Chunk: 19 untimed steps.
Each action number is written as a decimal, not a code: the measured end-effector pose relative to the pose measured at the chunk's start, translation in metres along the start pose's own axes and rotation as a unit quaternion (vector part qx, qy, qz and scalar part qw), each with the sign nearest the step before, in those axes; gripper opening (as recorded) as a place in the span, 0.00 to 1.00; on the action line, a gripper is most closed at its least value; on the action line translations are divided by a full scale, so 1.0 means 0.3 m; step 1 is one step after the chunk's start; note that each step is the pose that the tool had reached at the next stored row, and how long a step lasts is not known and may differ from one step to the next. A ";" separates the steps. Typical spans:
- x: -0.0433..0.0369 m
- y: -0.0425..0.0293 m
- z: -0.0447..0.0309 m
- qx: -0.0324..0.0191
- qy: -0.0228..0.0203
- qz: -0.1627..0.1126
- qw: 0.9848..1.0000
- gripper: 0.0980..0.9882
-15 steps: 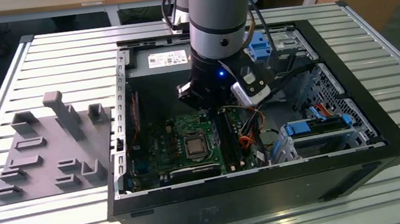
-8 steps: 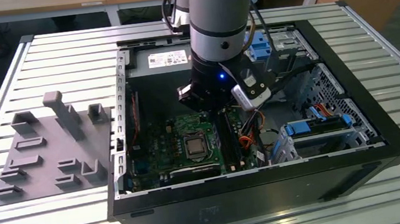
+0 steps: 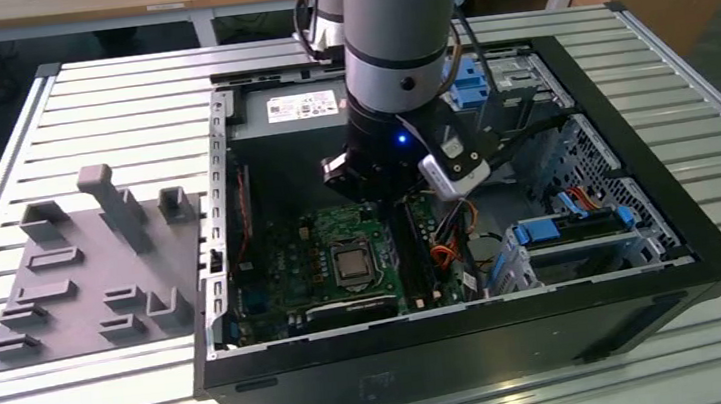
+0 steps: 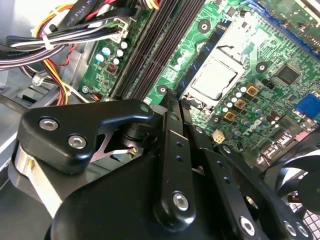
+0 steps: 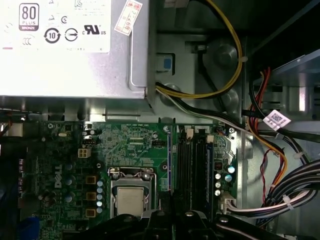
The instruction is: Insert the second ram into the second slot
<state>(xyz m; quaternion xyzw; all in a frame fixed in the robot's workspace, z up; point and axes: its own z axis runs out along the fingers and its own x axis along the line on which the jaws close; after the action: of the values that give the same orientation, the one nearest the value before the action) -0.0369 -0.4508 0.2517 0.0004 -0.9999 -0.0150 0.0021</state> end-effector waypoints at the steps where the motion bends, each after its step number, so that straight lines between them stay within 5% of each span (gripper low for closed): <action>1: -0.002 0.000 0.000 0.000 0.000 0.000 1.000 0.04; 19: -0.008 -0.018 0.009 0.000 0.000 0.001 1.000 0.04</action>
<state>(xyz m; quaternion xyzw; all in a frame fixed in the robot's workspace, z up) -0.0344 -0.4559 0.2487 -0.0010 -0.9999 -0.0151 0.0022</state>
